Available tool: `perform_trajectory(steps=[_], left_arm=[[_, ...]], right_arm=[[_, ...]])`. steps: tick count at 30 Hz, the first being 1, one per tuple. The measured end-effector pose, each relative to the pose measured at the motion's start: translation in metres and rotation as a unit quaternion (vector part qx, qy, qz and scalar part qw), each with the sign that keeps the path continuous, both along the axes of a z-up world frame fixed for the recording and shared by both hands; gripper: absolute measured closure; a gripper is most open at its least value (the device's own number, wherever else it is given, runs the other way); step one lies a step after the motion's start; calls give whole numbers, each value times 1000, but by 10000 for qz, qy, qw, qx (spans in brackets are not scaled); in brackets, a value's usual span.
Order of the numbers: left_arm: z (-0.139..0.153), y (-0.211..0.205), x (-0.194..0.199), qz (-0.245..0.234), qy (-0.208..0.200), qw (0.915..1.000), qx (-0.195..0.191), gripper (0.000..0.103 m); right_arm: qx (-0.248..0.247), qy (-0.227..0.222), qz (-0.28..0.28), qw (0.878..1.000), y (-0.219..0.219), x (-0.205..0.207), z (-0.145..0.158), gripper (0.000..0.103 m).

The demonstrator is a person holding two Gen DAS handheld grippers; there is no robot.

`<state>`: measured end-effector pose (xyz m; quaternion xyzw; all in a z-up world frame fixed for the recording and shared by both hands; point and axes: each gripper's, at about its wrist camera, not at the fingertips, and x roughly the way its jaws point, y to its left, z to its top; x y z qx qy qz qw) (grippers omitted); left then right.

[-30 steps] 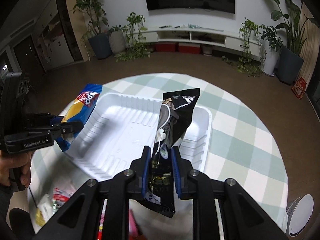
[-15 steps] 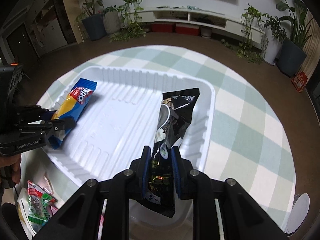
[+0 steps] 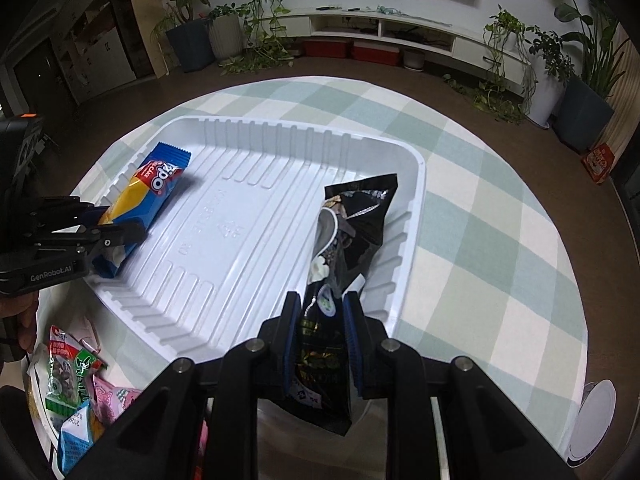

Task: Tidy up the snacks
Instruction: 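Carry both packets to the white tray and open both grippers to release them, then move both grippers back toward the remaining snack pile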

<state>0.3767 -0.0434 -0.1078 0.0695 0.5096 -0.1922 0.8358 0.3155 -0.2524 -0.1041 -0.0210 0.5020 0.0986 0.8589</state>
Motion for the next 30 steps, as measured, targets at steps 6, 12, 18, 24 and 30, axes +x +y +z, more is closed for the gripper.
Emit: perform_trajectory(steps=[6,12,18,24,30], left_arm=[[2,0,5,67,-7,9999,-85,47],[15,-6,-1,-20,-221,9996,-201,28],[52,12,-25,80,-498,9972,-550,5],[96,44,-92,69,-1427,9869,-756,0],[106,75,-179,233,-1787,9823,-510,0]], right_arm=[[-26,-173,19,9998,7,0,5,49],[-181,-470,106,9987,14,-9,21,30],[422,-1196,60,9919,0,-39,62,16],[1025,-2169,-38,9708,-22,-101,103,0],[1213,-2044,-84,9713,-19,-159,104,1]])
